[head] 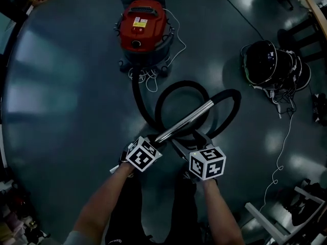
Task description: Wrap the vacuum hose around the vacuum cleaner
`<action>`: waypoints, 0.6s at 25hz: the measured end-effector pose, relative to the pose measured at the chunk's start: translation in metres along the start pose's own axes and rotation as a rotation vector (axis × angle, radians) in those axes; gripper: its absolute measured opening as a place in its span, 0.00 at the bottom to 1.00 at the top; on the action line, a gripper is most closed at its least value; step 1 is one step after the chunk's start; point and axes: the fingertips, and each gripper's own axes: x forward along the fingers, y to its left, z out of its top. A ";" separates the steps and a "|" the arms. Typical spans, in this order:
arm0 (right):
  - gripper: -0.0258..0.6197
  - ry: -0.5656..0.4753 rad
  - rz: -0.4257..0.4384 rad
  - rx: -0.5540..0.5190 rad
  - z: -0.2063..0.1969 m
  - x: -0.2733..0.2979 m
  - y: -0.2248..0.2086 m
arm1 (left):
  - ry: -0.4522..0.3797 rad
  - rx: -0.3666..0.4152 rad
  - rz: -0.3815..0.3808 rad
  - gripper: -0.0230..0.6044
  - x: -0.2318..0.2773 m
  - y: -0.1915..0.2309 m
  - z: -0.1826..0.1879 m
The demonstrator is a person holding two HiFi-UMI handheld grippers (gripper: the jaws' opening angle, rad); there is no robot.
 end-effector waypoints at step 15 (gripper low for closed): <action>0.42 -0.129 0.026 0.390 -0.039 0.149 -0.015 | -0.092 -0.189 -0.032 0.30 0.046 0.030 -0.058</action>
